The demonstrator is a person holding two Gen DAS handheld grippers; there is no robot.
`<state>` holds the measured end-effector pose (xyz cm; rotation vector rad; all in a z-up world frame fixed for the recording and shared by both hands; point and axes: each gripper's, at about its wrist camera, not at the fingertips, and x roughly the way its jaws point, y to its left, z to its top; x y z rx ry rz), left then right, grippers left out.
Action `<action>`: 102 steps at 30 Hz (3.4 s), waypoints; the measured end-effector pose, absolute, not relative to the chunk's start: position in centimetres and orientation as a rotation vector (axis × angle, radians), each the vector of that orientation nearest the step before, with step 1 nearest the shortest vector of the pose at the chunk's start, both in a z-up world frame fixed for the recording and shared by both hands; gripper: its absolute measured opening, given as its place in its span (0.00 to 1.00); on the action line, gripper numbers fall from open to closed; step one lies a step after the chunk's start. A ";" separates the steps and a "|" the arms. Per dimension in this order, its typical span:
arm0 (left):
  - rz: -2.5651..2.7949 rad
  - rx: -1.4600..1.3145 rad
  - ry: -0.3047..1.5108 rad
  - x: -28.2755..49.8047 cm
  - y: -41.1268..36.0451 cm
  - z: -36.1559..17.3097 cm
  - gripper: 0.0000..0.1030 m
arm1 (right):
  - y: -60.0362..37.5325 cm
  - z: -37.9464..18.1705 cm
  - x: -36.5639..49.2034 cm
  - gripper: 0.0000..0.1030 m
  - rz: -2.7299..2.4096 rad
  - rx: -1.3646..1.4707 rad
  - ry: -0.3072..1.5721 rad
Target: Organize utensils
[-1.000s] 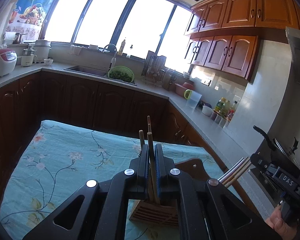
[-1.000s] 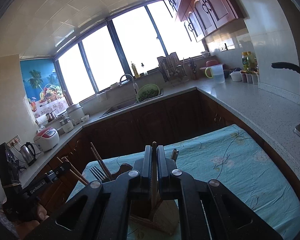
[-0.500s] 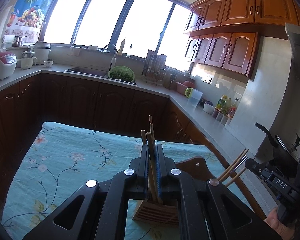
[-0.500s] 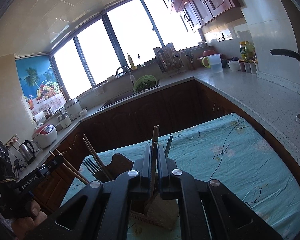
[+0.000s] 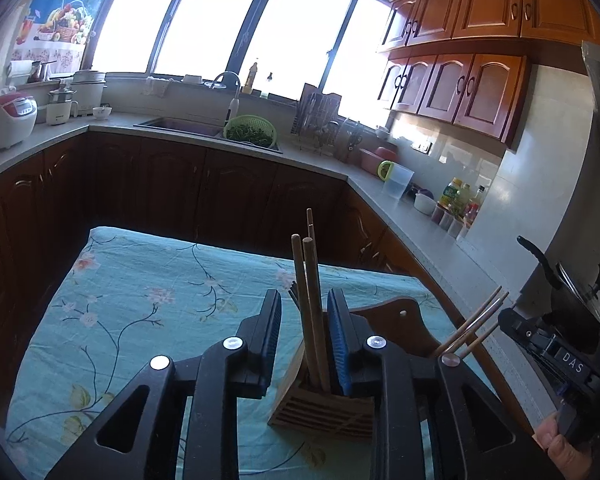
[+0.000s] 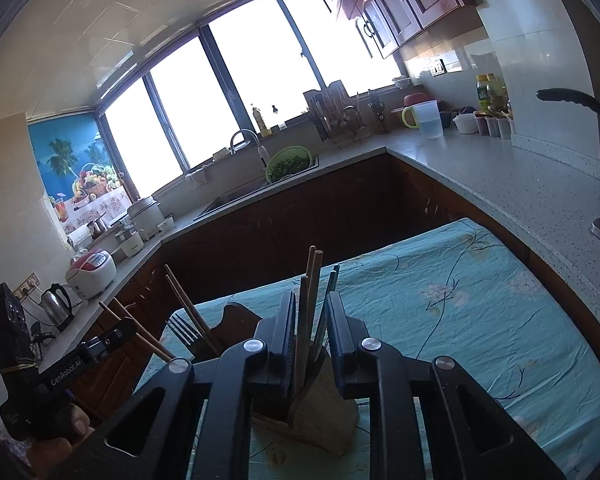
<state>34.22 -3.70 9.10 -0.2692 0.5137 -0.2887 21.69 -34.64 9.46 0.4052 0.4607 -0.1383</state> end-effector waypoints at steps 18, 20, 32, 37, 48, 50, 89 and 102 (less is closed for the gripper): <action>-0.167 -0.302 0.545 26.4 -1.1 6.6 0.84 | -32.6 7.0 14.9 0.77 -0.089 0.445 0.465; -0.162 -0.322 0.560 25.0 -0.4 6.0 0.84 | -31.9 6.4 13.6 0.79 -0.086 0.441 0.470; -0.086 -0.288 0.600 15.7 3.1 4.7 0.83 | -28.2 3.7 6.3 0.82 -0.060 0.390 0.502; -0.108 -0.251 0.555 12.3 3.7 6.1 0.84 | -26.8 4.7 4.1 0.87 -0.058 0.317 0.468; -0.073 -0.148 0.284 2.6 4.1 8.2 0.99 | -23.6 8.3 -1.4 1.00 -0.126 0.120 0.228; -0.044 -0.102 0.337 2.0 3.4 6.9 0.99 | -23.4 6.8 -1.6 1.00 -0.154 0.120 0.247; -0.017 0.048 0.355 -2.4 0.6 2.0 0.99 | -23.7 0.8 -7.4 1.00 -0.258 0.079 0.278; -0.017 0.032 0.357 -2.4 0.9 1.9 0.99 | -23.2 0.7 -7.3 1.00 -0.237 0.065 0.278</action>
